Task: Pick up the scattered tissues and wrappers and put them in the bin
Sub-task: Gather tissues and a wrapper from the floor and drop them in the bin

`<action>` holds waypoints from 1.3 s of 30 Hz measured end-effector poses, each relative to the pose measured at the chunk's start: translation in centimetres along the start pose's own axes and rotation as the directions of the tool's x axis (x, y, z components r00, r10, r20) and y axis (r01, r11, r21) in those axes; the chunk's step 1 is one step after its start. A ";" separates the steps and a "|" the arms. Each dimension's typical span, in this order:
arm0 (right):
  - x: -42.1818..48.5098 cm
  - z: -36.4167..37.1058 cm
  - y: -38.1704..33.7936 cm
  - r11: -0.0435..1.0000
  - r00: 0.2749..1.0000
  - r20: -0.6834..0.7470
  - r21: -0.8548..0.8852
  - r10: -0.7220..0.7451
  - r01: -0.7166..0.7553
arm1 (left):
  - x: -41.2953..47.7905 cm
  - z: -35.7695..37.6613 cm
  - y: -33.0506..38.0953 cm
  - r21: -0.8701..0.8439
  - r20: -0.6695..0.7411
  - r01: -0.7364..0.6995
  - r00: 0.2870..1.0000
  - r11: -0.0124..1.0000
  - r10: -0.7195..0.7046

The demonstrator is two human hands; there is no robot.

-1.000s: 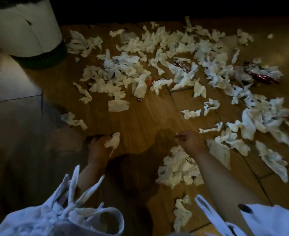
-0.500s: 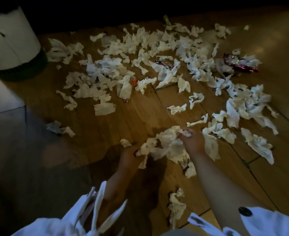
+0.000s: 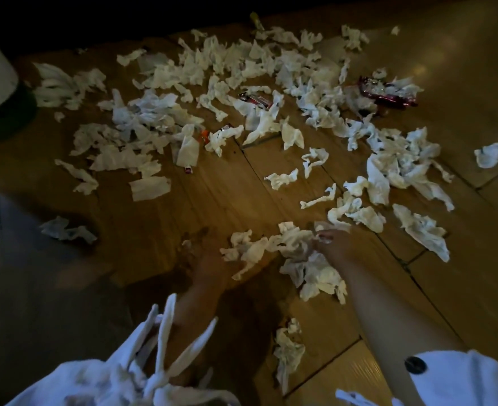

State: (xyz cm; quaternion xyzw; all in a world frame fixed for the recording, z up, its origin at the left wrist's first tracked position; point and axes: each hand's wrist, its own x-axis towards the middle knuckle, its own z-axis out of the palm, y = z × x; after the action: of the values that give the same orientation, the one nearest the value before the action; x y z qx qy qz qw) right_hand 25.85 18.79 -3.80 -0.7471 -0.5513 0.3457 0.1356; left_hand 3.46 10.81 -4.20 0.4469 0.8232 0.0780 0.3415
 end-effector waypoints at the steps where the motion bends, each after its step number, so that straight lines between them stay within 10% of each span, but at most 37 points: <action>1: -0.2 0.3 -0.3 0.999 0.999 0.008 -0.026 -0.033 0.033 | 0.2 0.0 -0.1 -0.019 0.025 0.006 1.000 1.000 -0.006; 13: -1.4 1.4 -4.5 0.987 0.989 -0.100 0.107 -0.106 0.117 | -0.7 2.5 0.7 0.063 0.053 -0.174 0.984 0.983 0.171; 18: -2.0 2.2 -5.6 0.977 0.995 -0.090 0.205 -0.033 0.051 | -1.2 1.7 -0.6 -0.220 0.031 -0.119 0.991 0.968 0.129; 25: -2.8 5.0 -8.1 0.804 0.970 0.075 0.548 0.231 -0.233 | 0.3 -3.1 -2.9 -0.807 0.245 0.342 0.935 0.481 -0.255; 33: -7.6 3.4 -17.3 0.625 0.913 0.199 0.676 0.355 -0.390 | -2.0 -16.0 -2.1 -0.895 0.262 0.327 0.936 0.304 -0.237; 39: -11.6 -0.3 -27.5 0.522 0.884 0.276 0.725 0.376 -0.449 | -6.4 -25.9 -3.2 -0.881 0.248 0.318 0.941 0.351 -0.230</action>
State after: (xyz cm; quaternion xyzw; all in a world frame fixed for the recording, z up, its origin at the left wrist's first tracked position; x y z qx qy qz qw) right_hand 4.17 17.96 16.75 -0.7089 -0.1615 0.6007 0.3325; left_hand -12.70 8.46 17.11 0.0466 0.6940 0.4373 0.5701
